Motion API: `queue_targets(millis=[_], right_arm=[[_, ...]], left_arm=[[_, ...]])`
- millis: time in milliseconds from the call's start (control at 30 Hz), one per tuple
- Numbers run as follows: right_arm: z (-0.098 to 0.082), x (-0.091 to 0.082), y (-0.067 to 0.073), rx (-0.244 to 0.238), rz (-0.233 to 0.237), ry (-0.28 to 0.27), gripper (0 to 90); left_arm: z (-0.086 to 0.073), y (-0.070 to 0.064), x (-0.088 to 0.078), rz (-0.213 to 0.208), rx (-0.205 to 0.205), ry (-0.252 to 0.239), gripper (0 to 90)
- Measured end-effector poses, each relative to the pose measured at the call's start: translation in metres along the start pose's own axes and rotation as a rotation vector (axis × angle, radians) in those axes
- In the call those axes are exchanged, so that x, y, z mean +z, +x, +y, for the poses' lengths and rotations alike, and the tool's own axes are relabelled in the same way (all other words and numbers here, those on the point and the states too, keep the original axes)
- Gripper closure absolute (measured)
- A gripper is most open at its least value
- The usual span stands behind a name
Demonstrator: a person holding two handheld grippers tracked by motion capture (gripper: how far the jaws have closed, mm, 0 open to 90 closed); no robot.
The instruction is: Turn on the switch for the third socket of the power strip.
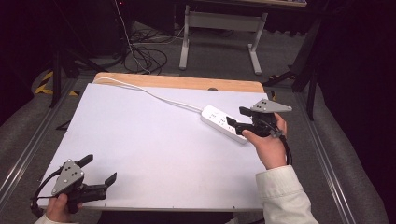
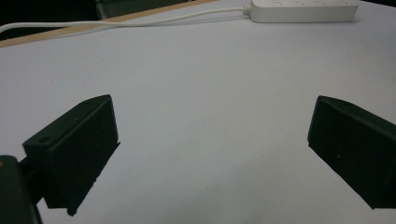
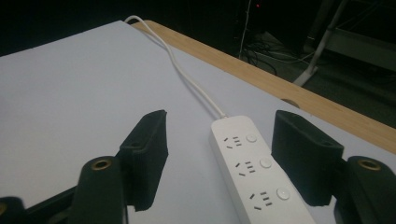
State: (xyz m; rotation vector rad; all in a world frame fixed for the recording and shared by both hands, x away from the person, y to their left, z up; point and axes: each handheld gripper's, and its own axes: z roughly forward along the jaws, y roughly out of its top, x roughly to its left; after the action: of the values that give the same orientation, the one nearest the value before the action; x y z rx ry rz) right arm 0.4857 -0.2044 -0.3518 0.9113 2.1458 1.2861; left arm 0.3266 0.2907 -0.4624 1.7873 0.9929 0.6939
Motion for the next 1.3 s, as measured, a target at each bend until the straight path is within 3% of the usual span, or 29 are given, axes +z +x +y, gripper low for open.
queue_targets(millis=[67, 133, 367, 567, 700, 967, 1133, 1300], right_arm=[[-0.001, -0.007, 0.004, -0.007, 0.017, -0.012, 34.0], [-0.004, -0.016, 0.010, 0.027, 0.038, -0.016, 29.4], [-0.014, -0.028, 0.017, 0.054, 0.071, -0.011, 22.8], [-0.029, -0.036, 0.021, -0.009, 0.135, -0.010, 15.5], [-0.041, -0.040, 0.022, -0.011, 0.181, -0.044, 14.4], [-0.066, -0.042, 0.027, 0.003, 0.193, -0.041, 13.9], [-0.083, -0.038, 0.027, 0.024, 0.224, -0.048, 13.4], [-0.100, -0.033, 0.030, 0.019, 0.223, -0.046, 12.3]], left_arm=[[0.000, 0.000, 0.000, -0.001, 0.003, 0.002, 2.2], [0.000, 0.000, 0.000, 0.000, 0.003, 0.003, 2.2], [0.000, 0.000, 0.000, -0.008, 0.001, 0.008, 2.2], [0.000, 0.001, -0.001, -0.003, 0.006, 0.006, 2.2], [0.000, 0.000, -0.001, 0.000, 0.013, 0.008, 2.2], [0.001, 0.000, -0.002, -0.010, -0.001, 0.006, 2.2], [0.000, 0.002, -0.003, -0.009, -0.007, 0.003, 2.2], [0.000, 0.002, -0.002, -0.008, -0.003, 0.001, 2.2]])
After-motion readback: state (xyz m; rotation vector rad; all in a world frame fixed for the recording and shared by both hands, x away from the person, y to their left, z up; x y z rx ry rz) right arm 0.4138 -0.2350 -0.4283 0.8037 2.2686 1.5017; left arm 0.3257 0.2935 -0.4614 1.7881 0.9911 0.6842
